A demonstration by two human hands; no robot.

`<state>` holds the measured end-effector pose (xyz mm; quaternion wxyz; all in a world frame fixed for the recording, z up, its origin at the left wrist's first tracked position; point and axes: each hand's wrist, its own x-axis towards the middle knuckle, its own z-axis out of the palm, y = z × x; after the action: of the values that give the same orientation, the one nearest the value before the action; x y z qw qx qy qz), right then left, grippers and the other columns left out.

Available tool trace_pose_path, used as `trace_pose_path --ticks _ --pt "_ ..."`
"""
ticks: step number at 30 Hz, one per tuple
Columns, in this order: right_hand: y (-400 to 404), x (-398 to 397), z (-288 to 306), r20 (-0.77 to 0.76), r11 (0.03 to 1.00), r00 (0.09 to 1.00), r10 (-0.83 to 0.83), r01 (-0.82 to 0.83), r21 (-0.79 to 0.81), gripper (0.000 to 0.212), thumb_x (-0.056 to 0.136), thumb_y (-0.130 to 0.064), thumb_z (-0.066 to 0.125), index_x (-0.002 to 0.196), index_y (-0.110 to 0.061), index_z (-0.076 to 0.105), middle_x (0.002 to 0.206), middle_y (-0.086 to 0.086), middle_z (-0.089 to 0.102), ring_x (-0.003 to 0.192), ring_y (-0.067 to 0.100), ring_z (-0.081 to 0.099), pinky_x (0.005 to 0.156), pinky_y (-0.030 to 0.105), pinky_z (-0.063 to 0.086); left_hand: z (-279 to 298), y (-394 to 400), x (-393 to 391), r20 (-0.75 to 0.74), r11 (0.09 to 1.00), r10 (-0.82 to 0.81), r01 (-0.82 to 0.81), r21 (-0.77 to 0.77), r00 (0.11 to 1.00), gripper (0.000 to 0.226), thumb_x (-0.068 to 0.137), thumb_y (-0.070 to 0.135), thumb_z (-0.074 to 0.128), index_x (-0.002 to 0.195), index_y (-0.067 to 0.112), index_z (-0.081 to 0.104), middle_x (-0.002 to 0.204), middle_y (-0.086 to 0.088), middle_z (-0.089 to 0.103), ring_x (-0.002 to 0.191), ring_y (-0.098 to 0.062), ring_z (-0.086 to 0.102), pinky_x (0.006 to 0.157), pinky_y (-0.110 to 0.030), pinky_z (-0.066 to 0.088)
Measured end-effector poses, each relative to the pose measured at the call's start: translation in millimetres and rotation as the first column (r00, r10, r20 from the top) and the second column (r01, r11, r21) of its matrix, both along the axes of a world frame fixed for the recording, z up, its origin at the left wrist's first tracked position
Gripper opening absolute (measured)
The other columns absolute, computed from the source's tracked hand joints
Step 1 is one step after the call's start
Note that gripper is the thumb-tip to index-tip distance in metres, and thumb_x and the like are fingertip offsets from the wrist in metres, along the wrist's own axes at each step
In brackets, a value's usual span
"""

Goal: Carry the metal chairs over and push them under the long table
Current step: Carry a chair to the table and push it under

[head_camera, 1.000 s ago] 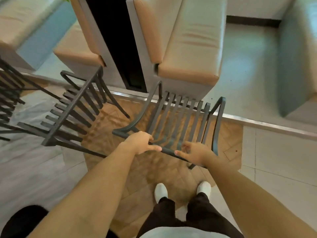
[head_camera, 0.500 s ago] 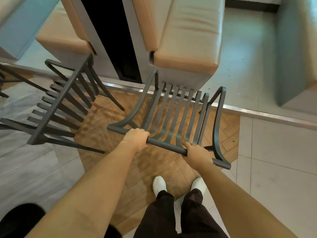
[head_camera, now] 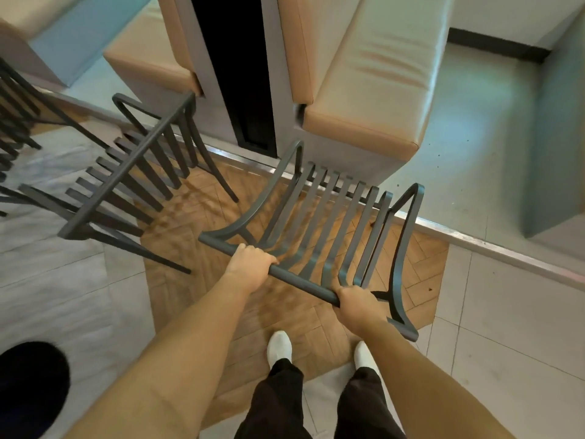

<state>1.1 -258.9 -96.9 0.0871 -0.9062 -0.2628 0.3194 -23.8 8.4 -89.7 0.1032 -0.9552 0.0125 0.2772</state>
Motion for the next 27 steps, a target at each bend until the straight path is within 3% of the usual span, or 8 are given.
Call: trace_pose_path --ticks 10,18,27 --pt "-53 9 -7 0.025 0.967 0.967 0.255 -0.255 0.018 0.024 0.095 -0.022 0.054 0.116 -0.031 0.061 0.094 -0.003 0.067 0.084 0.023 0.066 0.071 0.037 0.055 -7 -66 -47 0.022 0.962 0.273 -0.274 0.002 0.962 0.042 0.103 0.025 0.053 0.139 0.045 0.056 0.128 0.005 0.067 0.123 -0.022 0.056 0.106 -0.038 0.034" --pt "-95 33 -1 0.03 0.88 0.879 0.476 -0.476 -0.013 0.034 0.094 -0.024 0.056 0.127 -0.032 0.06 0.101 -0.001 0.071 0.092 0.023 0.067 0.078 0.038 0.056 -14 -137 -86 0.014 0.854 0.519 -0.518 -0.047 0.855 0.042 0.102 0.025 0.053 0.138 0.045 0.056 0.122 0.006 0.069 0.119 -0.021 0.059 0.105 -0.041 0.033" --pt "-111 70 7 0.025 0.76 0.76 0.65 -0.649 -0.034 0.027 0.098 -0.027 0.055 0.124 -0.032 0.061 0.102 -0.003 0.069 0.092 0.02 0.066 0.082 0.037 0.056 -14 -194 -102 0.042 0.717 0.694 -0.684 -0.135 0.719 0.042 0.101 0.023 0.053 0.139 0.042 0.059 0.122 0.002 0.071 0.118 -0.02 0.062 0.102 -0.037 0.038"
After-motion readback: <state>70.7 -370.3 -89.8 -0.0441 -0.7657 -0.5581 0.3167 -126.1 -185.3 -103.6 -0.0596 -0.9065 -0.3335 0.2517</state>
